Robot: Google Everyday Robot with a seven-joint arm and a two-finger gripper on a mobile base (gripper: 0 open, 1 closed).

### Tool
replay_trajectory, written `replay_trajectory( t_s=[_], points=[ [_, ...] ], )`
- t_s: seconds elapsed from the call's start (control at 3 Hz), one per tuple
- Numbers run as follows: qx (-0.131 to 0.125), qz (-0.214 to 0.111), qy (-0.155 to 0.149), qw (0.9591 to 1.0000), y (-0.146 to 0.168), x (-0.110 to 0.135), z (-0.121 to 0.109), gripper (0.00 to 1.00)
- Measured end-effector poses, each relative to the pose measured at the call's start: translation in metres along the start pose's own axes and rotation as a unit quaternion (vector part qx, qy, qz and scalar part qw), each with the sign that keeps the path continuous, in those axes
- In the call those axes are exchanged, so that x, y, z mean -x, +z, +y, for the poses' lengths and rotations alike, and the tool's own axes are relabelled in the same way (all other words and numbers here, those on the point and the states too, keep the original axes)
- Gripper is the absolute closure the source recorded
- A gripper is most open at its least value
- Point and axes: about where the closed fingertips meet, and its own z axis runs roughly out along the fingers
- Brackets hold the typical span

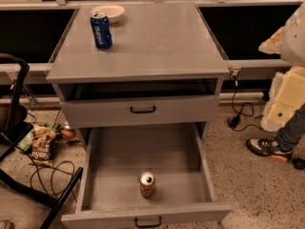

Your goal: Pick orange can from middle drawer and place on counter

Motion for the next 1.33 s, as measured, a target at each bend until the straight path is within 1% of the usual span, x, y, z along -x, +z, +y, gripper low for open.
replay_trajectory(
  t_s=[0.33, 0.67, 1.0, 1.33],
  points=[
    [0.0, 0.0, 0.0, 1.0, 0.0, 0.0, 0.0, 0.0],
    [0.013, -0.062, 0.011, 0.9979, 0.038, -0.001, 0.004, 0.0],
    [0.04, -0.161, 0.023, 0.9859, 0.112, -0.017, 0.024, 0.0],
    [0.028, -0.303, 0.028, 0.9522, 0.174, 0.008, 0.026, 0.0]
  ],
)
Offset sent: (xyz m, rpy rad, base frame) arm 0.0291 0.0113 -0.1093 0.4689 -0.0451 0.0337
